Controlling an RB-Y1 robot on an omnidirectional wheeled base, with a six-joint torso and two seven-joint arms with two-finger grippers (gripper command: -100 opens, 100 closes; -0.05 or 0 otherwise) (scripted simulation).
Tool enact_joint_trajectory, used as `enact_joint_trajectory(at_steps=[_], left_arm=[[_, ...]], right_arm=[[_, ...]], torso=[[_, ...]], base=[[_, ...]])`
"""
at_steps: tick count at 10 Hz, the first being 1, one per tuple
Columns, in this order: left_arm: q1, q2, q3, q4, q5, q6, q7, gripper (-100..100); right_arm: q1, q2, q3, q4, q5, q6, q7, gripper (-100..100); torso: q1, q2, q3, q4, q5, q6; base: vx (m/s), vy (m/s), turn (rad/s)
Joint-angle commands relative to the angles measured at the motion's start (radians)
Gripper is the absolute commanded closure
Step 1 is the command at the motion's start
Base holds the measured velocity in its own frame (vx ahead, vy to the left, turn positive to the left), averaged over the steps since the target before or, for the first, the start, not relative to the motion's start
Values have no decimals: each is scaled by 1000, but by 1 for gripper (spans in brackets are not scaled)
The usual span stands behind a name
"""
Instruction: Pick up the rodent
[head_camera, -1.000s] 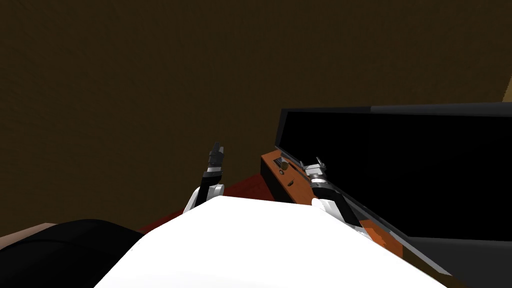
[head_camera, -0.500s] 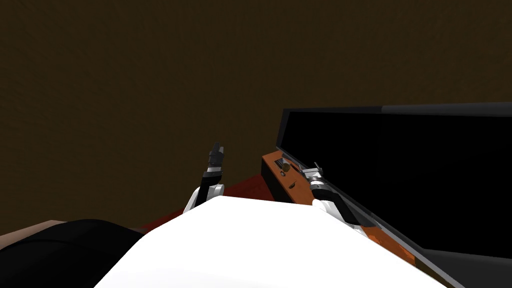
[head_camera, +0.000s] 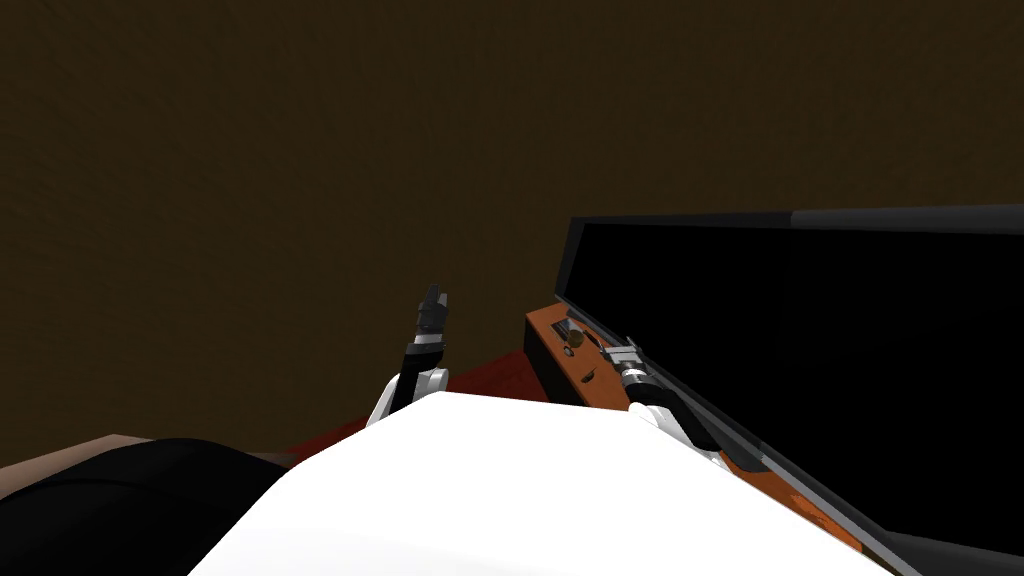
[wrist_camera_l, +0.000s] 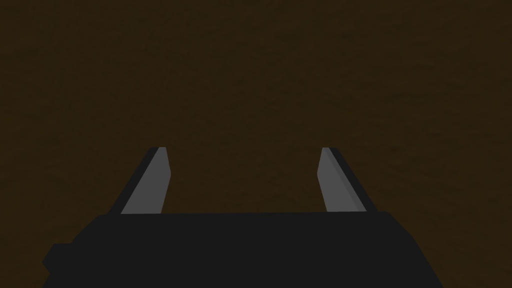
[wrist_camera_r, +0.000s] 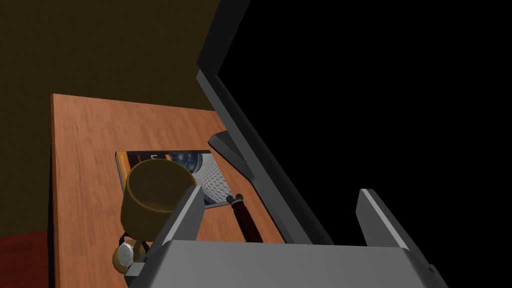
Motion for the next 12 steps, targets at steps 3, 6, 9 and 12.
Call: enact_joint_trajectory(at_steps=[3,6,9,12], left_arm=[[0,0,0,0,0,0,0,0],[0,0,0,0,0,0,0,0],[0,0,0,0,0,0,0,0],[0,0,0,0,0,0,0,0]], right_arm=[[-11,-10,-17,55,-54,67,-82,-100],[-20,-28,-33,135,-127,144,-168,-100],[-25,-39,-42,177,-163,182,-224,-100],[-36,-61,-59,264,-235,257,-307,-100]], torso=[[0,0,0,0,0,0],[0,0,0,0,0,0],[0,0,0,0,0,0],[0,1,0,0,0,0]], base=[[35,0,35],[38,3,42],[39,-2,36],[37,0,39]])
